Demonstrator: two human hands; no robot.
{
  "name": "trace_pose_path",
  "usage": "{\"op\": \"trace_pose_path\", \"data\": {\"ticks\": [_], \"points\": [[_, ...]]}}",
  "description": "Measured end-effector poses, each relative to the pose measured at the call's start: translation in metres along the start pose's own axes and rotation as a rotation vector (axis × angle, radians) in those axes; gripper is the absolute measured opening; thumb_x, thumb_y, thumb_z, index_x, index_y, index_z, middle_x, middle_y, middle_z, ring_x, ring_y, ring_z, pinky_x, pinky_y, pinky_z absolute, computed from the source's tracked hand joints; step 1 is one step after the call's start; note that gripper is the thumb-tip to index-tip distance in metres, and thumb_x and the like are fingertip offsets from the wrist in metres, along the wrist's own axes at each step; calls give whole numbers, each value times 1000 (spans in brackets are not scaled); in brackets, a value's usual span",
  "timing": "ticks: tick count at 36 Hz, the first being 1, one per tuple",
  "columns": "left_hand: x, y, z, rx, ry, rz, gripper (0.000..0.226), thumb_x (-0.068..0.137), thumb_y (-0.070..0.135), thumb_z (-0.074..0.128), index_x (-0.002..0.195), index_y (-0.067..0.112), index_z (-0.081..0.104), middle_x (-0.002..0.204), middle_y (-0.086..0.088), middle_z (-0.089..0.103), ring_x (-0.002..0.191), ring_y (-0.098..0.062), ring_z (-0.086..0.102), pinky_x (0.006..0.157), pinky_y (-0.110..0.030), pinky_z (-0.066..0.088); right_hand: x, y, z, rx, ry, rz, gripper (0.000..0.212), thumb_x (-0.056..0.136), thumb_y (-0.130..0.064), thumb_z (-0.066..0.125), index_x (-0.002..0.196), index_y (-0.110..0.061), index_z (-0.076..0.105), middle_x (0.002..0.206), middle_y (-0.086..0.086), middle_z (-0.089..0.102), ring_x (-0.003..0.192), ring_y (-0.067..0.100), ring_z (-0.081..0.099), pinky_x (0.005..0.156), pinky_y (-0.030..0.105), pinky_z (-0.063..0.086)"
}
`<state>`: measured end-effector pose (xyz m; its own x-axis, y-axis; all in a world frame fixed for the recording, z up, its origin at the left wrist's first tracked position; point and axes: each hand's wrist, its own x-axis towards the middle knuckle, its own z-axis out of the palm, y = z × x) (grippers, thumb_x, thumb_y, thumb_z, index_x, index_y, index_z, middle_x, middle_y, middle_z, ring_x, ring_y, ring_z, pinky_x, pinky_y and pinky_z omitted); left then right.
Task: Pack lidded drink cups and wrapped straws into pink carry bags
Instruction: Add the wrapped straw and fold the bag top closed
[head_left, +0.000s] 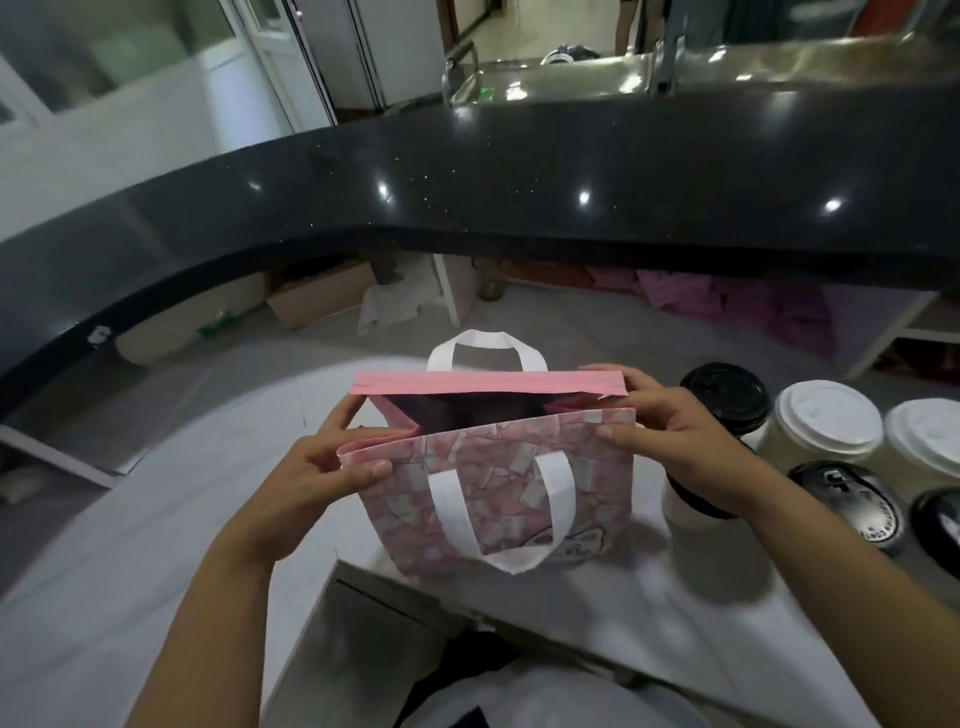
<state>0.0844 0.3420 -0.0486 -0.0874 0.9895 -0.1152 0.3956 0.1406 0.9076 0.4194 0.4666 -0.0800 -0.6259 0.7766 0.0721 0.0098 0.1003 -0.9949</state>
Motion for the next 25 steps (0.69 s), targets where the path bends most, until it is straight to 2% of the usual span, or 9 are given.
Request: {"op": "trace_pose_path", "data": {"ticks": [2, 3, 6, 8, 10, 15, 18, 21, 25], "points": [[6, 3, 4, -35, 25, -33, 58, 56, 69, 78, 102, 34, 79, 149, 28, 38, 130, 5, 43, 102, -28, 44, -1, 3, -1, 54, 70, 0, 25, 84, -11, 68, 106, -2, 75, 131, 4, 58, 120, 21, 60, 95, 36, 54], [8, 5, 5, -57, 36, -37, 57, 58, 68, 78, 102, 32, 79, 145, 20, 46, 127, -6, 50, 102, -34, 48, -1, 4, 0, 79, 102, -9, 27, 83, -10, 66, 107, 0, 74, 126, 7, 60, 116, 21, 63, 92, 33, 55], [13, 9, 15, -145, 53, -1, 49, 69, 59, 79, 104, 25, 78, 122, 4, 62, 110, -16, 64, 83, -27, 58, -2, 6, 0, 107, 190, -51, 27, 84, -7, 64, 110, -1, 71, 116, 4, 66, 104, 14, 68, 83, 23, 54], [16, 12, 23, -186, 67, 14, 27, 84, 37, 74, 104, 19, 78, 117, -5, 63, 107, -19, 65, 79, -24, 57, -2, 6, -1, 108, 257, -55, 25, 88, -1, 64, 111, -5, 72, 111, 5, 71, 98, 11, 70, 78, 20, 54], [20, 13, 30, -193, 80, 27, 25, 86, 24, 67, 106, 14, 76, 117, -9, 62, 107, -22, 65, 81, -27, 58, -1, 8, -3, 109, 329, -61, 23, 89, 0, 64, 107, -11, 74, 104, 2, 75, 94, 12, 71, 76, 20, 54], [25, 12, 46, -251, 151, 26, 34, 76, 28, 75, 110, 24, 76, 128, 1, 64, 113, -23, 64, 83, -30, 60, 3, 12, -5, 179, 458, -50, 20, 89, 0, 65, 105, -8, 74, 93, -1, 78, 87, 12, 73, 72, 20, 55], [21, 4, 56, -346, 274, 9, 29, 71, 34, 77, 100, 38, 78, 134, 7, 63, 120, -20, 61, 95, -38, 56, 4, 13, -5, 188, 499, -51, 19, 89, 2, 65, 102, -9, 74, 89, -3, 77, 84, 10, 73, 70, 19, 55], [16, -3, 63, -369, 336, -14, 31, 71, 41, 76, 99, 30, 79, 135, 14, 62, 129, -21, 55, 107, -57, 44, 4, 15, -5, 194, 503, -41, 19, 91, -1, 63, 103, -11, 74, 91, -4, 78, 86, 10, 73, 70, 18, 55], [18, 2, 60, -309, 340, -13, 35, 80, 40, 67, 110, 25, 77, 134, 24, 60, 129, -13, 53, 108, -57, 43, 1, 16, -9, 162, 436, -44, 21, 97, -6, 57, 112, -11, 71, 104, -1, 76, 97, 12, 72, 77, 20, 56]]}}
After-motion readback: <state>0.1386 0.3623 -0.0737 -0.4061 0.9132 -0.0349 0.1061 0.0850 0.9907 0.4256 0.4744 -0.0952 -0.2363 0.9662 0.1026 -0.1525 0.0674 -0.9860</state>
